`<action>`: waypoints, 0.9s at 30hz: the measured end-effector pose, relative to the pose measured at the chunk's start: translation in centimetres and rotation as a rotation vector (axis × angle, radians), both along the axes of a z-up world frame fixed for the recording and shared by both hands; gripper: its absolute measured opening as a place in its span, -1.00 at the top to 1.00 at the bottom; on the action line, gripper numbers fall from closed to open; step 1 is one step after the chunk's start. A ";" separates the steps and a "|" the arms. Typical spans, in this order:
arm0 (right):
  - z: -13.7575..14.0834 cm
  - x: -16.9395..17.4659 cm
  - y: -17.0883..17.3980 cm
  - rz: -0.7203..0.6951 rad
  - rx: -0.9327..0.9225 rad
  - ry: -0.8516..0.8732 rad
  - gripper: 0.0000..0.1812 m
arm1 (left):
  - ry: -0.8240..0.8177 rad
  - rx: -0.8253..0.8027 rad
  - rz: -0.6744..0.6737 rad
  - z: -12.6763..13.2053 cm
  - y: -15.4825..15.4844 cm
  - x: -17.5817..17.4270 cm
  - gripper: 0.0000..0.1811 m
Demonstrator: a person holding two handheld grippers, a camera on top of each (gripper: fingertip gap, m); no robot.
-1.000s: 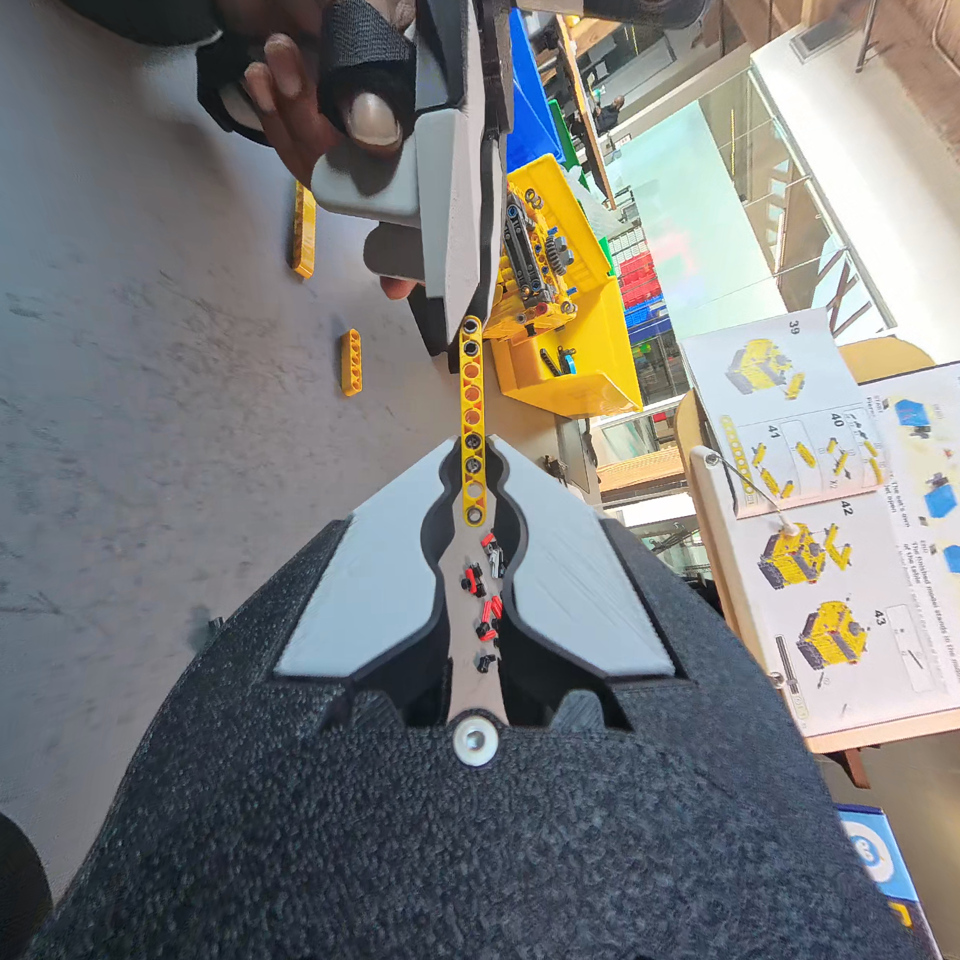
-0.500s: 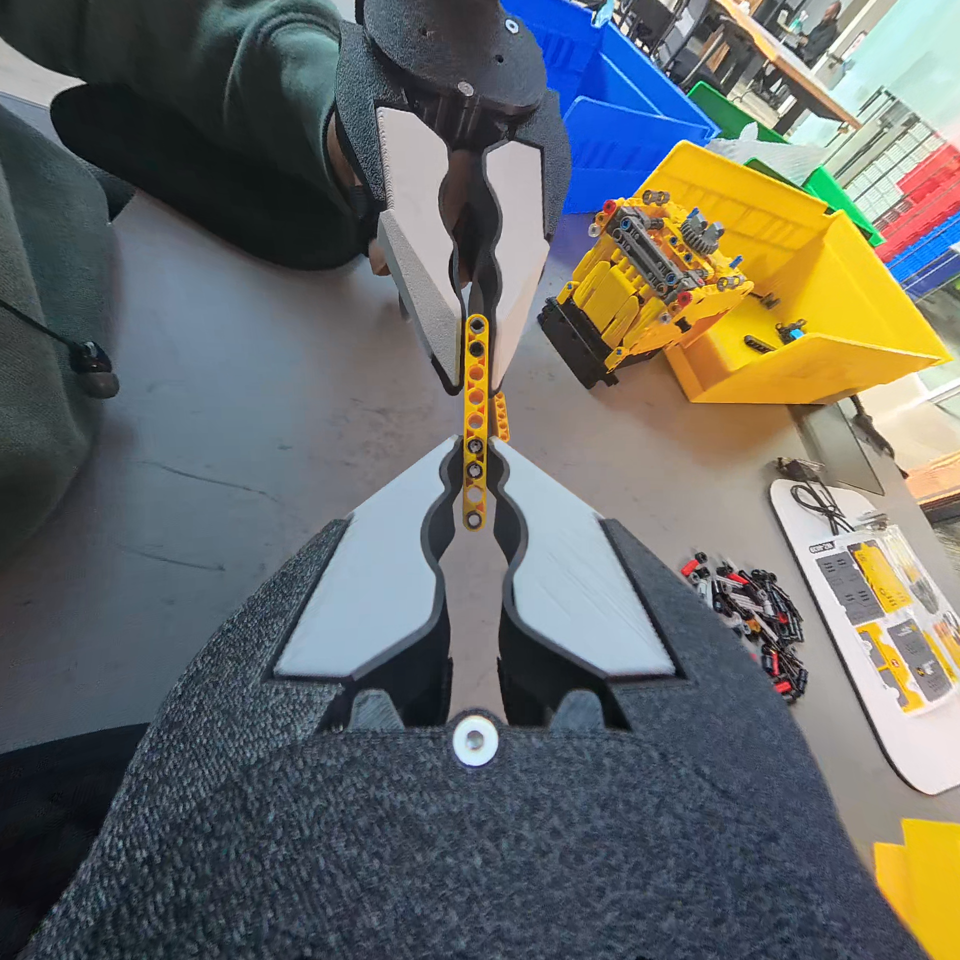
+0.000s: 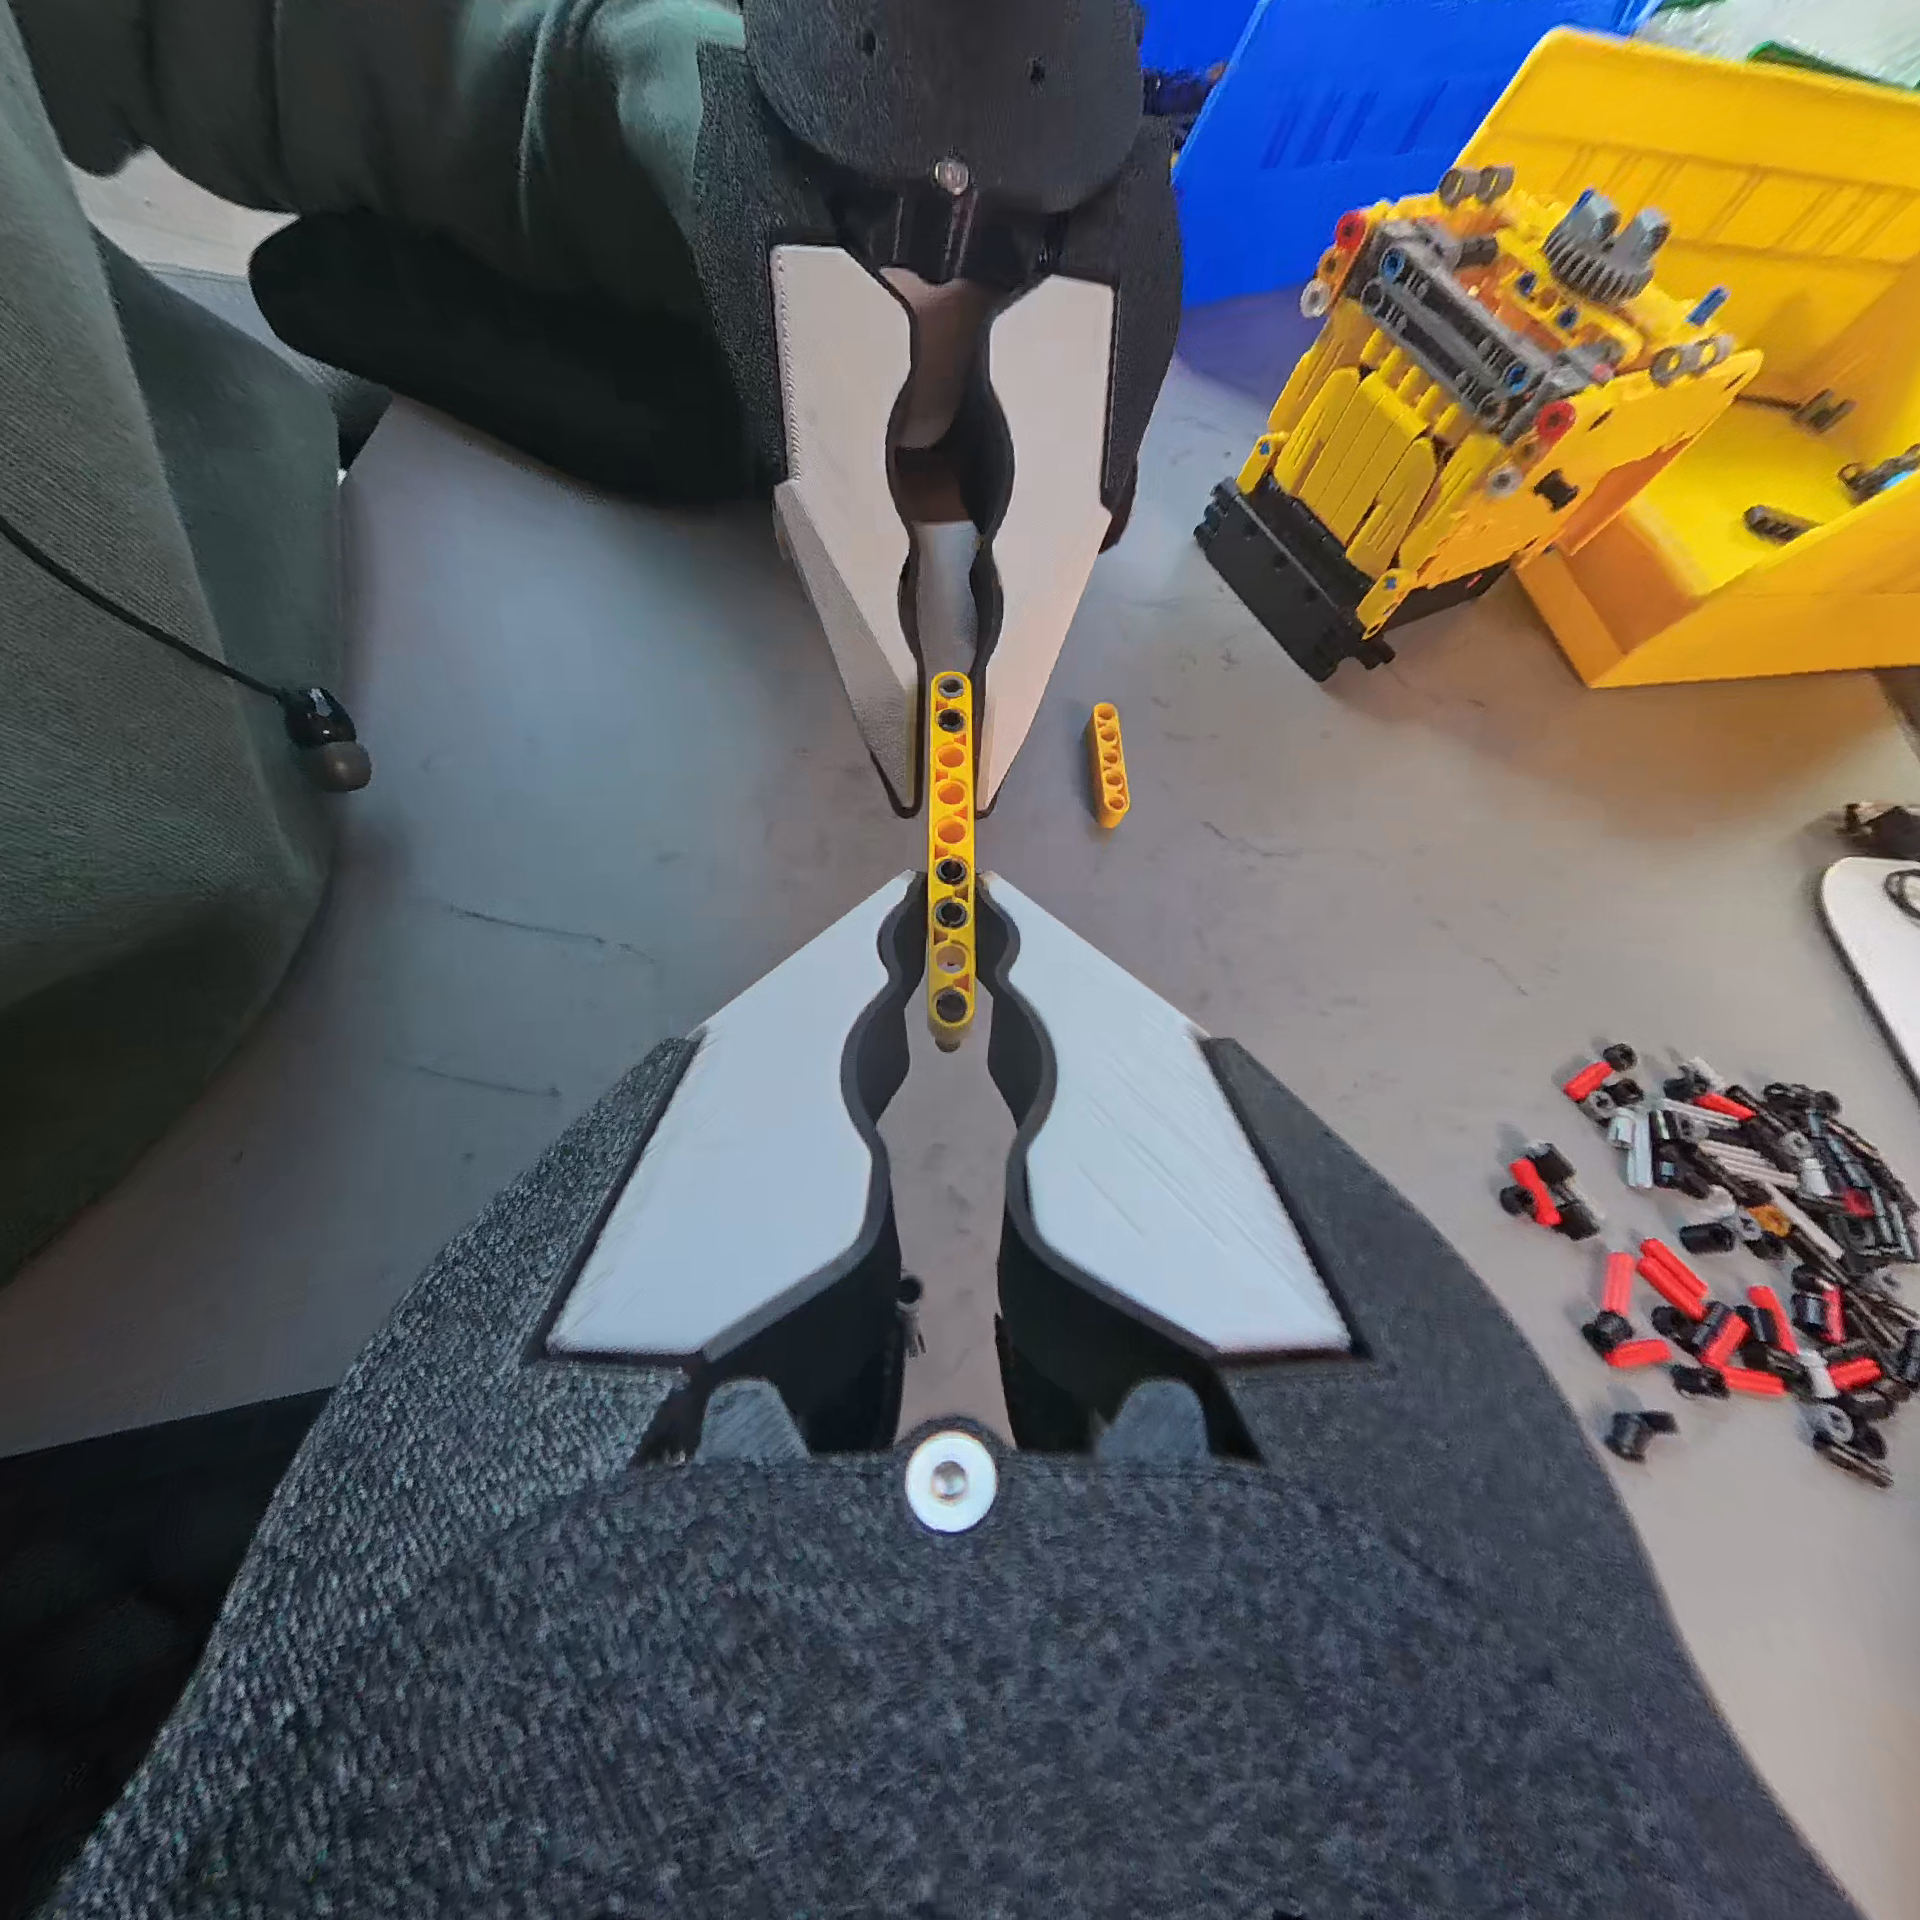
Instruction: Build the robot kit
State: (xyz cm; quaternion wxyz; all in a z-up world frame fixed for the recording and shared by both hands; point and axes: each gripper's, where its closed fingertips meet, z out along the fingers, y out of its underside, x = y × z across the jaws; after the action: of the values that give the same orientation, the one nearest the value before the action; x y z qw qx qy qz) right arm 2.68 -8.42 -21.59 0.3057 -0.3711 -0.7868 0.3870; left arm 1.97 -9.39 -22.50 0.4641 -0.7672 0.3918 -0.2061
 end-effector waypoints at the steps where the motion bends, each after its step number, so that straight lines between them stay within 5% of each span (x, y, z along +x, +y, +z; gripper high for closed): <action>1: -0.5 0.0 0.1 -0.004 0.007 -0.027 0.92 | 0.019 -0.002 -0.003 -0.3 -0.1 0.0 0.85; 12: -4.9 0.6 -0.9 0.026 0.085 -0.241 0.92 | 0.172 -0.147 -0.052 -3.9 -1.2 0.6 0.92; 27: -4.6 0.7 -0.5 0.014 0.057 -0.245 0.90 | 0.187 -0.163 -0.044 -4.3 -1.3 0.4 0.87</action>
State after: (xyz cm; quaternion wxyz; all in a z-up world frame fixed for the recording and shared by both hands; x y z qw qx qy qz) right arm 3.36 -8.95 -26.23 0.2148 -0.4014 -0.8315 0.3183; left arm 2.40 -10.66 -26.81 0.3571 -0.8095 0.4319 -0.1749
